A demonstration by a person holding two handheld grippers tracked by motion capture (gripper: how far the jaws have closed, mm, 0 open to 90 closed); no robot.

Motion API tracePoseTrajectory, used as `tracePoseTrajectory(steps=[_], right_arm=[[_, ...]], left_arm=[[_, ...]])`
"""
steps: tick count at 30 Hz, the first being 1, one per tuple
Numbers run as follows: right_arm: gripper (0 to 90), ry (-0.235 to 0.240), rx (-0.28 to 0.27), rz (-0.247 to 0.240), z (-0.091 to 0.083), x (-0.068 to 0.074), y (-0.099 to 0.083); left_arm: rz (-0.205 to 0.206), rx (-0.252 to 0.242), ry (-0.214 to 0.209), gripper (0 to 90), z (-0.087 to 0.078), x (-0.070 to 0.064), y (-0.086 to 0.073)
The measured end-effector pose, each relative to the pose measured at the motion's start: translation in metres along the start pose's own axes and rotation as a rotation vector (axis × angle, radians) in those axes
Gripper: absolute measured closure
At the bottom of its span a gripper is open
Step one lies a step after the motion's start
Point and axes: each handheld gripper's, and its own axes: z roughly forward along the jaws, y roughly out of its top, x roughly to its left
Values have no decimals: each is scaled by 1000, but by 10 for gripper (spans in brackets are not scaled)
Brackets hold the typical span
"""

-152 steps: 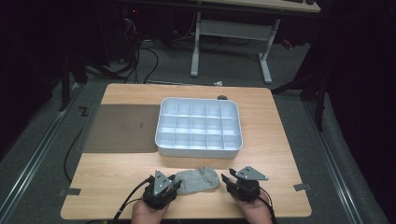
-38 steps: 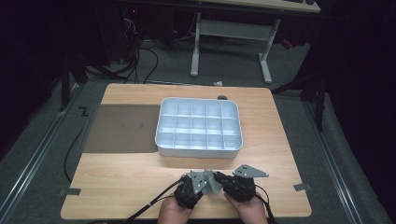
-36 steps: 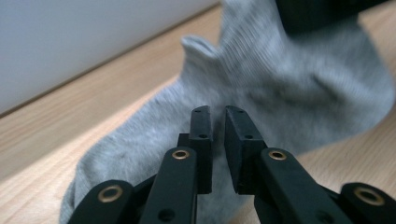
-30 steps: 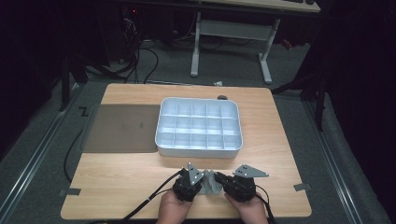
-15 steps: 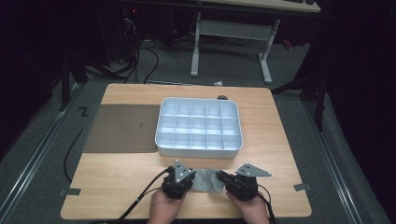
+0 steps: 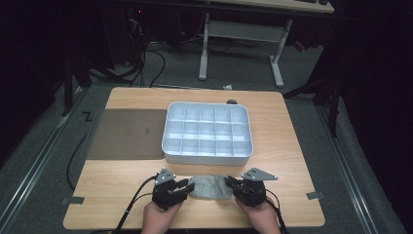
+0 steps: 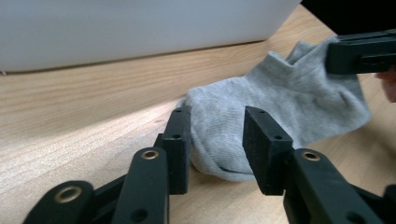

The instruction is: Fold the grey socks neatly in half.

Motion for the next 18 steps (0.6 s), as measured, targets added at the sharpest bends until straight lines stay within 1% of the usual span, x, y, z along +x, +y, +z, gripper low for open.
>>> tracePoseTrajectory(steps=[1, 2, 3, 5, 6, 7, 8, 11, 13, 16, 18], right_arm=[[840, -9, 10, -2, 0, 1, 1], [840, -16, 14, -6, 1, 2, 2], [842, -33, 24, -13, 1, 3, 4], [844, -42, 29, -17, 1, 6, 7], [844, -42, 29, -17, 1, 6, 7], [844, -61, 36, -29, 2, 10, 11], [844, -70, 39, -33, 2, 12, 12], [843, -98, 46, -57, 4, 20, 18], [842, -111, 50, -80, 7, 25, 21], [842, -143, 67, -131, 14, 36, 25], [841, -147, 78, -148, 20, 42, 27]], left_arm=[[-12, 3, -1, 700, 1, 1, -1], [-12, 3, -1, 735, 1, 1, -1], [-15, -4, -8, 793, 0, 3, 0], [-15, -3, -14, 830, -1, 3, -2], [-15, -3, -14, 840, -1, 3, -2], [8, -7, -23, 850, -1, 0, -3], [18, -4, -27, 853, -1, -1, -3], [29, -2, -42, 858, -2, -2, -4], [45, -4, -53, 859, -3, -4, -5], [53, -3, -63, 859, -2, -4, -6], [53, -1, -69, 859, -2, -4, -6]])
